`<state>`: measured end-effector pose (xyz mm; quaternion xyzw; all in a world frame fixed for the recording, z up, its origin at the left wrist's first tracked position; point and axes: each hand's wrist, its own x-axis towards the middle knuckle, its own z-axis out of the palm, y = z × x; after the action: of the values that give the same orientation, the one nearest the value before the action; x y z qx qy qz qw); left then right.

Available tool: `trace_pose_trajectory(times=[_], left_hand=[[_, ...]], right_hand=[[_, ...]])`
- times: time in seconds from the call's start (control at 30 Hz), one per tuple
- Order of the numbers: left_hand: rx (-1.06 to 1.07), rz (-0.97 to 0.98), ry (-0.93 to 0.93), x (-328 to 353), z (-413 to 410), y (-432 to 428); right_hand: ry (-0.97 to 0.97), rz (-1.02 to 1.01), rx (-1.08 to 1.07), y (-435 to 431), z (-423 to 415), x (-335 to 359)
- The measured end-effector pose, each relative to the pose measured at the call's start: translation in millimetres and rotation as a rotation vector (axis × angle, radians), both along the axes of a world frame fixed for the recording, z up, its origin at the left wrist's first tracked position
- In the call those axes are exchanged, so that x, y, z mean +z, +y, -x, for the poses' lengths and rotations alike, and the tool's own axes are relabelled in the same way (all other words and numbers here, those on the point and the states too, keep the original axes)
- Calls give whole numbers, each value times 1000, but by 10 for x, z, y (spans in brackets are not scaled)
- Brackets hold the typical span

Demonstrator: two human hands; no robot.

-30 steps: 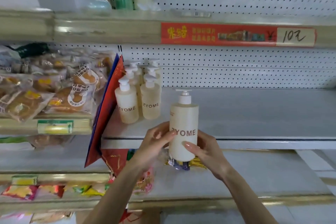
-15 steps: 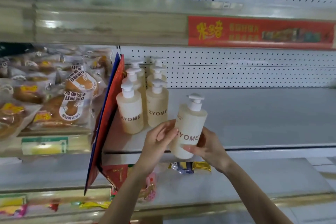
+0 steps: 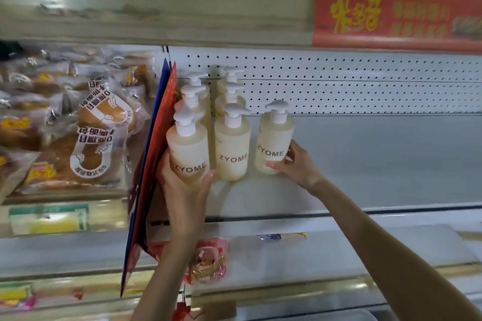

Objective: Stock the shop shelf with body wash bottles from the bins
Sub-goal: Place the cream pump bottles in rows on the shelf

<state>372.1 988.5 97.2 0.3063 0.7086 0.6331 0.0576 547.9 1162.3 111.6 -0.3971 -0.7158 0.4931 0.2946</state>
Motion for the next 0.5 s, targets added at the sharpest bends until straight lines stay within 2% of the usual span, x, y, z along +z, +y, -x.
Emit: trace_pose_trajectory(times=[0.07, 0.23, 0.5], left_hand=[[-52, 24, -31, 23, 101, 69], [-194, -62, -85, 49, 242, 192], [-168, -80, -128, 38, 234, 193]], right_hand=[[0, 13, -11, 140, 88, 5], [-60, -2, -20, 524, 299, 29], [-51, 33, -82, 1022, 632, -9]])
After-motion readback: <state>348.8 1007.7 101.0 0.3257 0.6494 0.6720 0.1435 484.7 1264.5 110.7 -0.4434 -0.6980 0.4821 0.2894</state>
